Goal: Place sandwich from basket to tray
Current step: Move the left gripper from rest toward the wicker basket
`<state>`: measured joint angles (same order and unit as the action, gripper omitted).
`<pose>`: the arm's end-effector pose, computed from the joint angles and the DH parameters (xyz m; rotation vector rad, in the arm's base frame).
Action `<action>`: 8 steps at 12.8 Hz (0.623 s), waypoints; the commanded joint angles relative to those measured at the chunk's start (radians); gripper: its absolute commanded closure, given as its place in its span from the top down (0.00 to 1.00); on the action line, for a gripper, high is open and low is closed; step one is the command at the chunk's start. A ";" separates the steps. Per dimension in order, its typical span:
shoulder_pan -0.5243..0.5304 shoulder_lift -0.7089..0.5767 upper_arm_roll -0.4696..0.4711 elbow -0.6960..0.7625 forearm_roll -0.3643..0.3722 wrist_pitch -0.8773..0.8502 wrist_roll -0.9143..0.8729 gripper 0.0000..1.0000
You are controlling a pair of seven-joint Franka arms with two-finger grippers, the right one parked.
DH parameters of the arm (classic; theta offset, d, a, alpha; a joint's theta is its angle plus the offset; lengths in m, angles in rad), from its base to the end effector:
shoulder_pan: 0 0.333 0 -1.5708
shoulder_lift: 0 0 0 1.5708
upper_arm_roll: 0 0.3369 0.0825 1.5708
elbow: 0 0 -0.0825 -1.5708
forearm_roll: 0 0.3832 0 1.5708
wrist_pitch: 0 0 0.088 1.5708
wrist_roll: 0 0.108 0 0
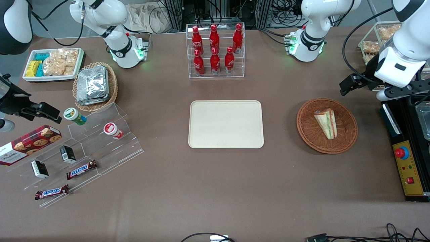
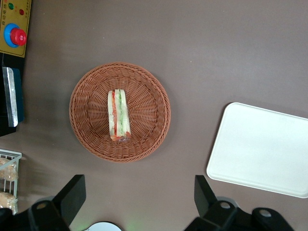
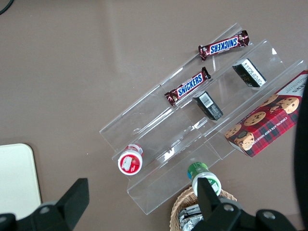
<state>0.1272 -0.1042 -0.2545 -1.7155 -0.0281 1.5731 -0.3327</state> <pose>0.5126 -0.0758 0.6304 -3.1164 -0.3251 0.0640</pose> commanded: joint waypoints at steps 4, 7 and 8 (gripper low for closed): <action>0.017 0.003 -0.012 0.028 -0.010 -0.050 0.000 1.00; 0.022 -0.006 -0.009 0.010 -0.007 -0.056 -0.009 1.00; 0.025 -0.023 -0.008 -0.021 -0.007 -0.051 -0.012 1.00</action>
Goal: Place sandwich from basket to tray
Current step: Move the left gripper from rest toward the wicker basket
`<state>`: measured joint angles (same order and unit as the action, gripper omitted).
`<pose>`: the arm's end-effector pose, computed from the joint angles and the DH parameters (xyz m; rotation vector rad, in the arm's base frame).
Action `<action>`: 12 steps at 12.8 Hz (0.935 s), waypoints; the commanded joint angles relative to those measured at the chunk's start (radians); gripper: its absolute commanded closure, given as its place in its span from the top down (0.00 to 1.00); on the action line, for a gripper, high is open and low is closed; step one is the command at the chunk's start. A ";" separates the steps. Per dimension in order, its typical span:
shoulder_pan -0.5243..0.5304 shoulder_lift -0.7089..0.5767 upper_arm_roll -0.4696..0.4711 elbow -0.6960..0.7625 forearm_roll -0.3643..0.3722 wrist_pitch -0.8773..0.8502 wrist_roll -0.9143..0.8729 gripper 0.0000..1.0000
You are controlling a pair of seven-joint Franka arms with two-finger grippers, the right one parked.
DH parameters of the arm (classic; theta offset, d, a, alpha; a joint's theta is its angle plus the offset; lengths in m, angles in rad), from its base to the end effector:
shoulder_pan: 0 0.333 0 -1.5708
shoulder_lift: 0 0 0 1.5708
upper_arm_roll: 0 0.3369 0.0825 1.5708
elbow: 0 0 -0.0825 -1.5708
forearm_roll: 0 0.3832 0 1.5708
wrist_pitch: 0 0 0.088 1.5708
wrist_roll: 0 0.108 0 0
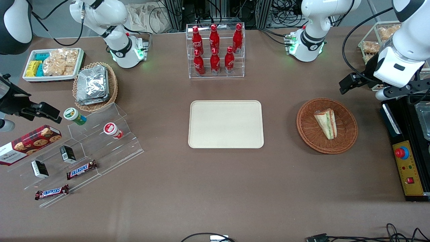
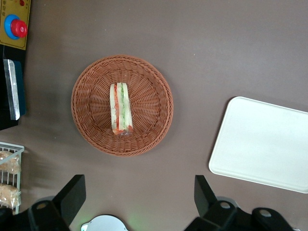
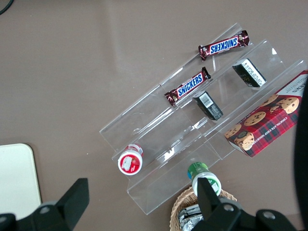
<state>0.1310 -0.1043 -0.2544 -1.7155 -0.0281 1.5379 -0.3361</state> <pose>0.5089 -0.0733 0.6276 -3.1058 -0.3355 0.1173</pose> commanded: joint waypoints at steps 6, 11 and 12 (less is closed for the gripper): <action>0.022 -0.221 0.099 -0.451 -0.007 0.244 -0.009 1.00; 0.024 -0.238 0.136 -0.668 -0.007 0.457 -0.052 1.00; 0.024 -0.232 0.136 -0.723 -0.007 0.529 -0.063 1.00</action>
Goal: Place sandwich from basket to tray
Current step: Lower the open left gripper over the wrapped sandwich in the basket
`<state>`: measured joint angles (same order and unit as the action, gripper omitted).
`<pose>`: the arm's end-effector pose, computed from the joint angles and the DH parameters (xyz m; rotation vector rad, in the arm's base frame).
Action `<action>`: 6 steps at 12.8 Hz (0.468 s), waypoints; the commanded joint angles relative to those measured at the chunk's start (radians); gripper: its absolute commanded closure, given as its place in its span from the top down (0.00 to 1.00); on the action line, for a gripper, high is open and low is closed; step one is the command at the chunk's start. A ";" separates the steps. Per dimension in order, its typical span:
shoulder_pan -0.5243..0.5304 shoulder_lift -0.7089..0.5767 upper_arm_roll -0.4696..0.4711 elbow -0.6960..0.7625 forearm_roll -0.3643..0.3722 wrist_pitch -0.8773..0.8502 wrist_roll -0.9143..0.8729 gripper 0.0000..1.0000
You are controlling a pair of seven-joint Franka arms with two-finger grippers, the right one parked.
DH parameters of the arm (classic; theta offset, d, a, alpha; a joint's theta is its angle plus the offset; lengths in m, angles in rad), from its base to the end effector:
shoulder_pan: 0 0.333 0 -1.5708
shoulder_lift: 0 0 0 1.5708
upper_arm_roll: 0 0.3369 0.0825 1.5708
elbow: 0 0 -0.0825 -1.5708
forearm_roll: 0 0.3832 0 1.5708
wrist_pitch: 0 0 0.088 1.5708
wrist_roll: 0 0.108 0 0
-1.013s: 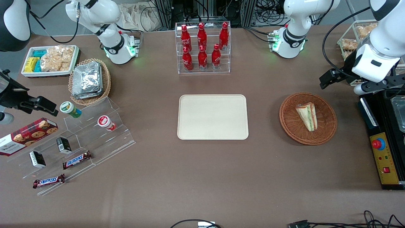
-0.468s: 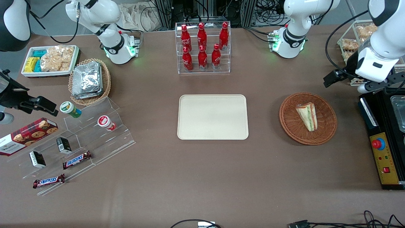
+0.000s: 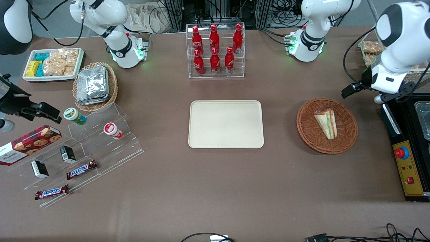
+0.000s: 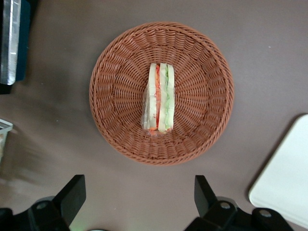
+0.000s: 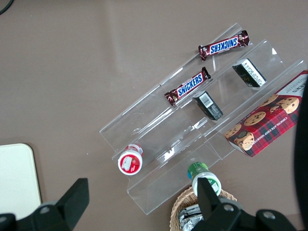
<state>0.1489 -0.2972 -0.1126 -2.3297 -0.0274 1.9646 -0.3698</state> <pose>0.4407 0.0119 0.4678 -3.0509 -0.6559 0.1049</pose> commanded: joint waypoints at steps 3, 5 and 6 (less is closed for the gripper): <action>0.006 0.048 -0.006 -0.245 -0.006 0.356 -0.037 1.00; 0.006 0.143 -0.006 -0.253 -0.006 0.453 -0.037 1.00; 0.006 0.180 -0.006 -0.253 -0.008 0.488 -0.037 1.00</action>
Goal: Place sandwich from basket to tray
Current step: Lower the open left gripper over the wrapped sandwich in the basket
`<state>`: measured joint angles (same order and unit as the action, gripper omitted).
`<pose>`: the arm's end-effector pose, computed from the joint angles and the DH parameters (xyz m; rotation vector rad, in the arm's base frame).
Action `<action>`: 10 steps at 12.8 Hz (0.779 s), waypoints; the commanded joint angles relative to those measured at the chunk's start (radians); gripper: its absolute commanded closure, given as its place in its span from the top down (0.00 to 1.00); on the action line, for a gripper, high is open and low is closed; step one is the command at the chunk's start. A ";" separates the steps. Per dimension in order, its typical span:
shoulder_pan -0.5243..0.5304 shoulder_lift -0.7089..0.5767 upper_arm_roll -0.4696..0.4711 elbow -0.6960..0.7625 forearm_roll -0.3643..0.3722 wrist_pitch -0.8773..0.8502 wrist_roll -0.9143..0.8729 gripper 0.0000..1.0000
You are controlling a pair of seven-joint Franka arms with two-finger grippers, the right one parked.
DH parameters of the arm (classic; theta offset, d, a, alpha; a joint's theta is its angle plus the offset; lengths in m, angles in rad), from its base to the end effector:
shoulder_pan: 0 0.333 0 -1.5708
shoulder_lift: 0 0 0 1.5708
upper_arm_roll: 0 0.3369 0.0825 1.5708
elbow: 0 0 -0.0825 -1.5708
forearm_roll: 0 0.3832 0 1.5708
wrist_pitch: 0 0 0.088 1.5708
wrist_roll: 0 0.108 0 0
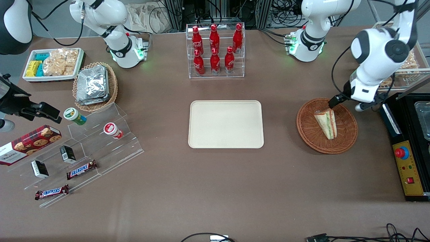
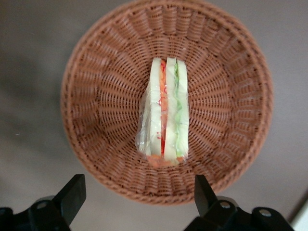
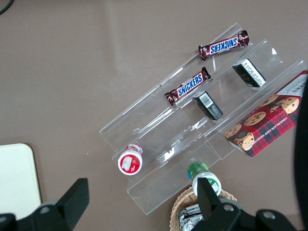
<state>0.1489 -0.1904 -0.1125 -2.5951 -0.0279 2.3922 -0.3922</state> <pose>0.4222 0.0158 0.3415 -3.0573 -0.7019 0.0201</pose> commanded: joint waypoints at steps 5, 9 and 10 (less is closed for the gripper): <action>0.006 0.233 -0.004 0.015 0.005 0.238 -0.011 1.00; 0.006 0.258 -0.004 0.016 0.005 0.263 -0.011 1.00; 0.006 0.258 -0.004 0.016 0.005 0.263 -0.011 0.99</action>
<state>0.1489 0.0614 -0.1125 -2.5894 -0.0278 2.6432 -0.3930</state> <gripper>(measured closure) 0.000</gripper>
